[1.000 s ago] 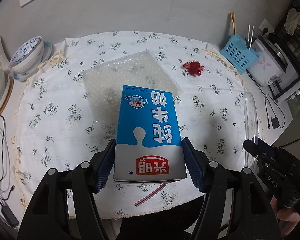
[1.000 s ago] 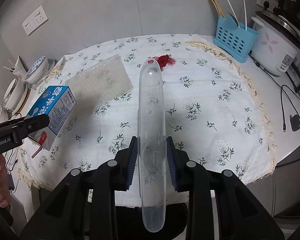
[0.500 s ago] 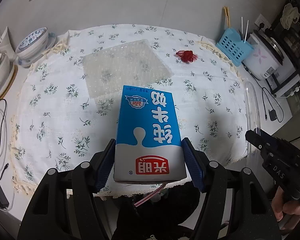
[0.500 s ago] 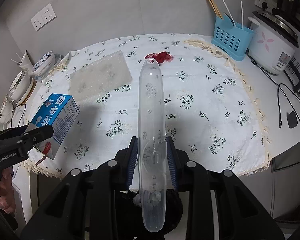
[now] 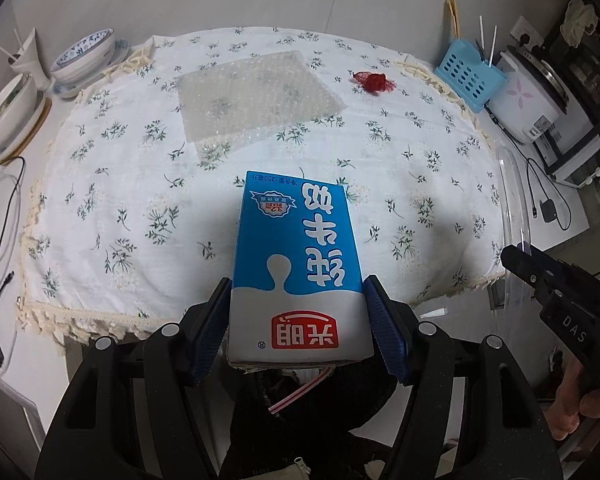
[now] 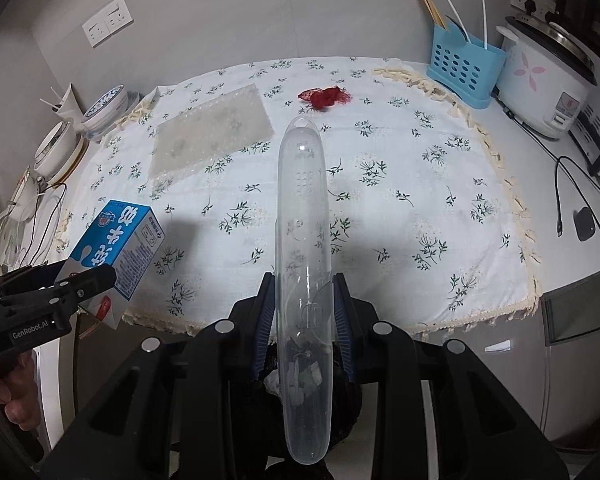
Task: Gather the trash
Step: 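Carry the milk carton and clear tube down over the black trash bin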
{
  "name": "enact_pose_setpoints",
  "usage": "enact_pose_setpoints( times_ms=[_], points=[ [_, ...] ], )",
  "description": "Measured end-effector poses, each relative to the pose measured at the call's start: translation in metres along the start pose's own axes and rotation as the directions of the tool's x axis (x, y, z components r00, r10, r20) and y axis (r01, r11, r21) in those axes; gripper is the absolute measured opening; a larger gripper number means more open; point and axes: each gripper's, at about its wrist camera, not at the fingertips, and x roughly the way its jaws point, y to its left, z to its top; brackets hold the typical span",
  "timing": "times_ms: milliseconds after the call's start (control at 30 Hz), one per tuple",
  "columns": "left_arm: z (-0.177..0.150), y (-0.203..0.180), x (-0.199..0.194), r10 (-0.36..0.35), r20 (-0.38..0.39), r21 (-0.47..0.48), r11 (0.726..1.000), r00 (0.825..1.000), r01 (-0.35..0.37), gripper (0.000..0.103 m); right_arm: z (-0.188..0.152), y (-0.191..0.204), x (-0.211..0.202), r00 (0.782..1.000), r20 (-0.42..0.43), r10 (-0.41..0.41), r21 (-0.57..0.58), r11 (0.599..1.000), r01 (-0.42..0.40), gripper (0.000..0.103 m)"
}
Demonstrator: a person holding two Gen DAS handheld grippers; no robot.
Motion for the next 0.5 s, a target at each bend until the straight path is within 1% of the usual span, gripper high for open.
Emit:
enact_pose_setpoints(
  times_ms=[300, 500],
  points=[
    [-0.036, -0.007, 0.001, -0.003, -0.012, -0.021, 1.0, 1.0, 0.003, 0.064, -0.037, -0.012, 0.004, 0.999, -0.042, 0.01, -0.014, 1.0, -0.01, 0.027],
    [-0.064, -0.016, 0.011, -0.002, -0.033, -0.031, 1.0, 0.999, 0.001, 0.064, -0.062, -0.016, 0.005, 0.997, -0.07, 0.024, -0.033, 0.999, -0.026, 0.027]
  ],
)
